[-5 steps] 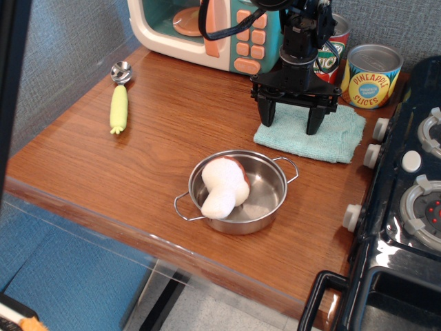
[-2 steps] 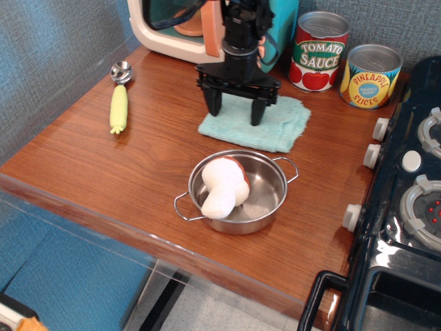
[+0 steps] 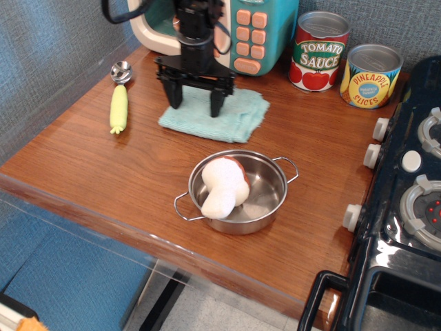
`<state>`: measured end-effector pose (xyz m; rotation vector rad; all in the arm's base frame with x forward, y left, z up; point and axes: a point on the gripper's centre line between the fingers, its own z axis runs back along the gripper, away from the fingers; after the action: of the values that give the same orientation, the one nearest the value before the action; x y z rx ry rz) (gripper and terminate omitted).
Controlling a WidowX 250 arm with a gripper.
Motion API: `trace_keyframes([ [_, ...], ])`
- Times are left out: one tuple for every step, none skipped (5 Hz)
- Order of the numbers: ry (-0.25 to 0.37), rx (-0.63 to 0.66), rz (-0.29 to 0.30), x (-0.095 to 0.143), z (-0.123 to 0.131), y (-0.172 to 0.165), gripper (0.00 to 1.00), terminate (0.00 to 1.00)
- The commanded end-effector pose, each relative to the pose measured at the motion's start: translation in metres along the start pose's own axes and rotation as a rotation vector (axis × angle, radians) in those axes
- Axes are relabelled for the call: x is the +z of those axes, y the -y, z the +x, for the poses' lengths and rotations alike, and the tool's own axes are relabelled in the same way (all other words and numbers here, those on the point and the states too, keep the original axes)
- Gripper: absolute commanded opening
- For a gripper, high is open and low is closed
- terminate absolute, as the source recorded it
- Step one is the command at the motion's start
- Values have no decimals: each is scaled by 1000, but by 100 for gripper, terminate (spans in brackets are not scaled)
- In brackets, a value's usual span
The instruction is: Move the cloth to next to the spoon.
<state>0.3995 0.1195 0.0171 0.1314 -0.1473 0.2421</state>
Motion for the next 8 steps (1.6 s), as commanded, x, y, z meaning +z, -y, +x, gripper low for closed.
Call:
trace_keyframes([
  [-1,66,-25,4,5,-45,100,0],
  [6,76,-66,12,6,-47,100,0],
  [36,54,-122,35,11,-39,100,0],
  [52,42,-154,57,16,-31,100,0],
  [73,25,-131,79,16,-27,100,0],
  [86,13,-124,90,13,-26,100,0],
  [88,-19,-90,89,10,-26,100,0],
  [88,-19,-90,89,10,-26,100,0],
])
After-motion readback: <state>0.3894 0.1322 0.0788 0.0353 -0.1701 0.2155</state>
